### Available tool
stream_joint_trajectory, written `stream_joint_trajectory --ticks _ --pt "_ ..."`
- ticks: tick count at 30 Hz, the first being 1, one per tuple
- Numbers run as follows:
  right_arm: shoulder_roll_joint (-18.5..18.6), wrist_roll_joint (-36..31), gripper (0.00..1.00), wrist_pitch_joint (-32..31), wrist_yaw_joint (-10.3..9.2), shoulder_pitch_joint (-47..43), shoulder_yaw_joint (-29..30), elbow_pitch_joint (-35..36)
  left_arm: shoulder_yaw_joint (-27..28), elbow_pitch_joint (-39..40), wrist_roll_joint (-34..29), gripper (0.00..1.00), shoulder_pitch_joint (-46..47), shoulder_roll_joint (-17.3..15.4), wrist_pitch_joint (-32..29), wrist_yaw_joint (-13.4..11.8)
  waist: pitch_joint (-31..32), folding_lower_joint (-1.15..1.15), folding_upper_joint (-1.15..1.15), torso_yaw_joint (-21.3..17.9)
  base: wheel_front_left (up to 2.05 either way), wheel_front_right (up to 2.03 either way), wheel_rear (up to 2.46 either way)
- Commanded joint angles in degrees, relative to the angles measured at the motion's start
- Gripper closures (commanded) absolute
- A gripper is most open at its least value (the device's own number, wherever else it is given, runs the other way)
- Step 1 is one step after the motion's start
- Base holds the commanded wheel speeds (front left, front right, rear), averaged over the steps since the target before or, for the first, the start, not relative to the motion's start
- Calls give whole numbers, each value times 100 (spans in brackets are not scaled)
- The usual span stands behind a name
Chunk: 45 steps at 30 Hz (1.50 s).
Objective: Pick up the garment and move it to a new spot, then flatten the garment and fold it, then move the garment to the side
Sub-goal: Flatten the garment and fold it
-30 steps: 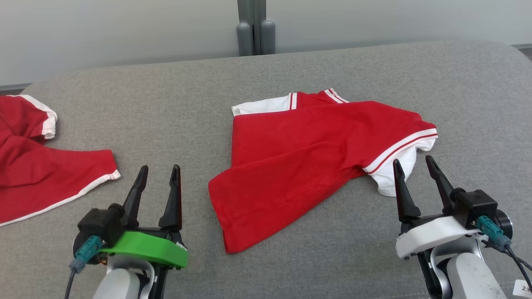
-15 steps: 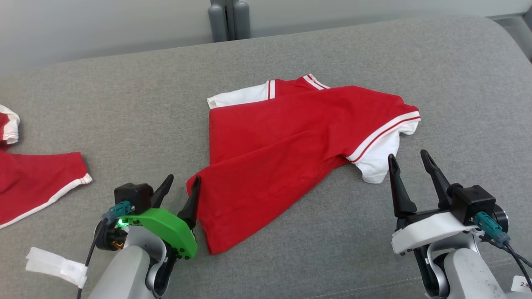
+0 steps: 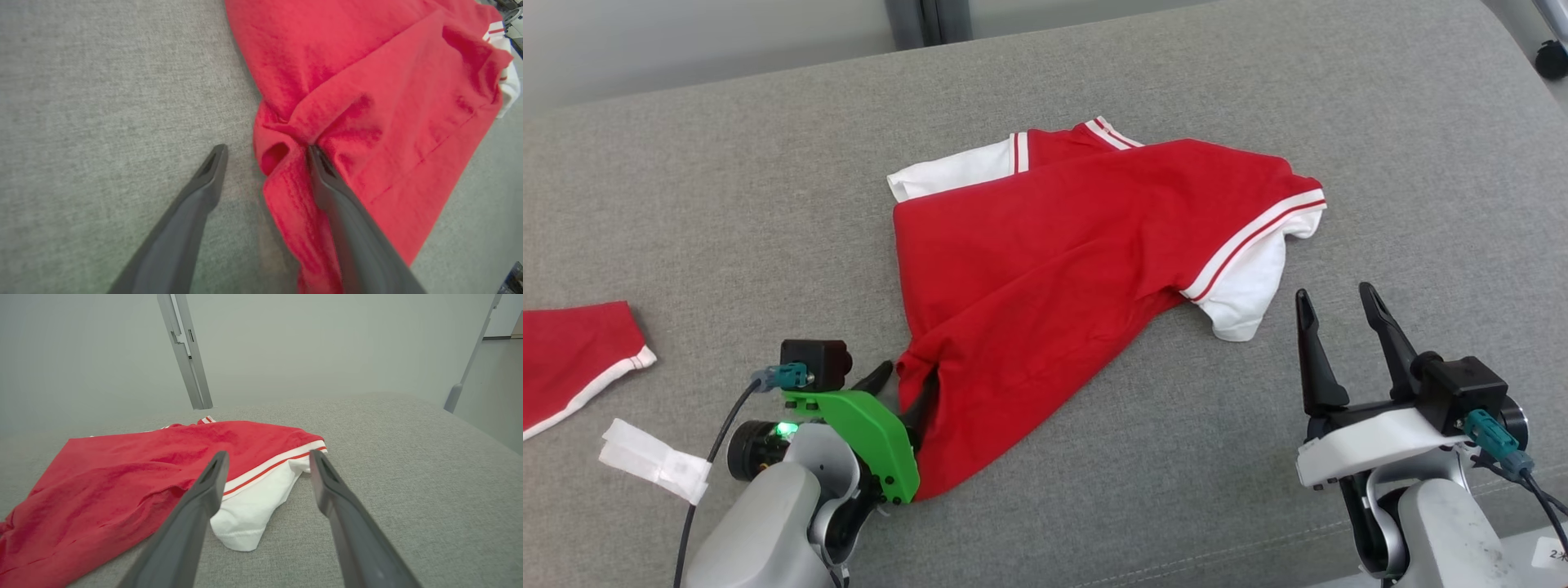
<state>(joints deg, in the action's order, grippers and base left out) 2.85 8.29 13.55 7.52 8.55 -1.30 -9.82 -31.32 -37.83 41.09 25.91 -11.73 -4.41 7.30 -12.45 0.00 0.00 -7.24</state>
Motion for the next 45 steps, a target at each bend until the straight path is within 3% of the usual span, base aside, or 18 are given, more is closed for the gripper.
stream_joint_trajectory --ticks 1,2,3,4,5,6,12,16,25,26,27,28,33,38,45 --pt "7 25 0 35 -5 61 8 -11 -151 -35 86 0 -53 -32 -143 28 -6 0 0 13 0 0 0" --pt "7 25 0 40 -6 67 8 -13 -243 25 136 0 -36 -84 -199 28 -12 0 0 21 0 0 0" --pt "8 25 0 46 -6 74 3 -15 -318 68 184 9 -29 -116 -236 28 -19 0 0 27 0 0 0" --pt "8 29 0 55 -6 82 0 -16 -393 128 229 60 -17 -157 -223 28 -28 0 0 34 0 0 0" --pt "8 31 0 58 -6 89 -5 -18 -452 184 250 90 -2 -190 -172 28 -36 0 0 38 0 0 0" --pt "8 34 0 65 -5 100 -11 -23 -507 237 289 100 25 -222 -130 29 -47 0 0 44 0 0 0" --pt "8 49 0 82 -6 147 -29 -25 -469 109 -40 100 393 -375 706 1 -130 0 0 68 0 0 0" --pt "8 6 0 78 -5 190 -20 -12 -353 -118 -334 100 736 -464 1452 -201 -190 0 0 86 0 0 0" --pt "9 -30 0 34 -6 255 -105 8 -133 -814 -321 100 1334 -514 1804 -162 -288 0 0 86 0 0 0" --pt "8 -25 0 29 -5 257 -116 3 -103 -887 -302 72 1358 -493 1828 -150 -289 0 0 89 0 0 0" --pt "9 -23 0 27 -6 256 -117 -1 -81 -938 -288 16 1376 -475 1847 -140 -287 0 0 94 0 0 0" --pt "9 -24 0 27 -6 253 -115 -7 -52 -980 -267 0 1394 -452 1874 -142 -282 0 0 104 0 0 0" --pt "9 -50 0 12 -6 216 -64 -24 217 -820 -278 0 1152 -356 1969 -97 -187 0 0 208 0 0 0" --pt "9 -93 0 -18 -6 155 10 17 1167 408 -721 0 431 -214 1957 -180 -47 0 0 341 0 0 0" --pt "8 -143 0 -60 -5 33 53 26 2235 2031 -1743 0 -803 278 1954 -53 236 0 0 495 0 0 0"
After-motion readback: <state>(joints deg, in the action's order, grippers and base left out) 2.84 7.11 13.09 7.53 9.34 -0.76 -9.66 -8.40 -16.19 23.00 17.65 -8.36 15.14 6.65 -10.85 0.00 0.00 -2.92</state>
